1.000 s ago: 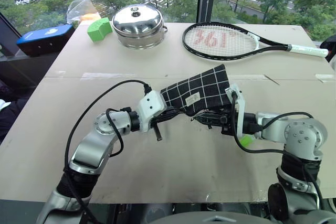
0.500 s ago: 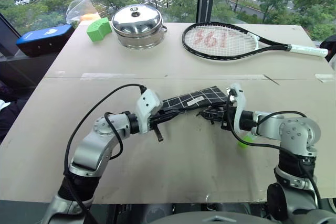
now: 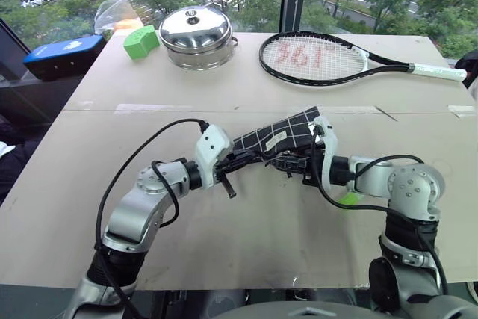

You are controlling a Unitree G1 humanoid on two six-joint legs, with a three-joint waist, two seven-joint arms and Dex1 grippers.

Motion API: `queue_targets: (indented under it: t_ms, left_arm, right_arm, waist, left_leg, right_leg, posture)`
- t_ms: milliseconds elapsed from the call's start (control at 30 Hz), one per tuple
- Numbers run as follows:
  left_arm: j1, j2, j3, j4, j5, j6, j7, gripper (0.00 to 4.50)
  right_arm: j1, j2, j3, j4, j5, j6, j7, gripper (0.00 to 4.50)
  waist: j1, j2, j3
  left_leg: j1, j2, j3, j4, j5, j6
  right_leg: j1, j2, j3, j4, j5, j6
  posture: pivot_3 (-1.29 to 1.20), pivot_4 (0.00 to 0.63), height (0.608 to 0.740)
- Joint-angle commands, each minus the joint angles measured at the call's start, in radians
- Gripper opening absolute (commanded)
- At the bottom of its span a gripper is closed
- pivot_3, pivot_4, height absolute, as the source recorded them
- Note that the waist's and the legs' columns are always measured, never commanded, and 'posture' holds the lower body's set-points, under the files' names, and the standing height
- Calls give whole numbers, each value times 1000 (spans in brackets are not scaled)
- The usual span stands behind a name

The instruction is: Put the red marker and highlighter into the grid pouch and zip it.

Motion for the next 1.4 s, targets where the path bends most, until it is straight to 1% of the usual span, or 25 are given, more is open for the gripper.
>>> queue_targets:
  t_ms: [33, 267, 600, 733, 1000, 1267, 1400]
  left_arm:
    - [-18, -13, 17, -61, -33, 1, 7, 0]
    - [-26, -44, 29, -85, -60, 53, 43, 0]
    - [-47, -61, 37, -85, -72, 96, 74, 0]
    - [-52, -67, 37, -86, -73, 105, 79, 0]
    - [-65, -89, 73, -82, -111, 148, 106, 0]
    - [-72, -95, 50, -98, -107, 152, 116, 0]
    - [-74, -93, 48, -97, -103, 153, 121, 0]
  right_arm:
    - [-18, -4, 37, -18, 1, -18, -1, 85]
    - [-17, -10, 151, 1, -72, -96, -19, 85]
    - [-35, -13, 222, 4, -96, -147, -6, 85]
    - [-43, -9, 229, 9, -101, -157, -11, 85]
    - [-46, -41, 230, 30, -128, -178, -12, 85]
    - [-84, 15, 255, 74, -154, -210, -30, 85]
    - [-100, 35, 234, 85, -151, -204, -28, 85]
  waist:
    - [0, 0, 0]
    - [-1, 0, 0]
    - [0, 0, 0]
    - [0, 0, 0]
    - [-1, 0, 0]
    - [-1, 0, 0]
    - [-1, 0, 0]
  left_leg:
    - [0, 0, 0, 0, 0, 0]
    - [0, 0, 0, 0, 0, 0]
    - [0, 0, 0, 0, 0, 0]
    - [0, 0, 0, 0, 0, 0]
    - [0, 0, 0, 0, 0, 0]
    - [0, 0, 0, 0, 0, 0]
    - [0, 0, 0, 0, 0, 0]
  right_leg:
    - [0, 0, 0, 0, 0, 0]
    - [0, 0, 0, 0, 0, 0]
    - [0, 0, 0, 0, 0, 0]
    - [0, 0, 0, 0, 0, 0]
    - [0, 0, 0, 0, 0, 0]
    - [0, 0, 0, 0, 0, 0]
    - [0, 0, 0, 0, 0, 0]
  posture:
    - [0, 150, 740]
    - [0, 150, 740]
    - [0, 150, 740]
    - [0, 150, 740]
    - [0, 150, 740]
    - [0, 150, 740]
    - [0, 150, 740]
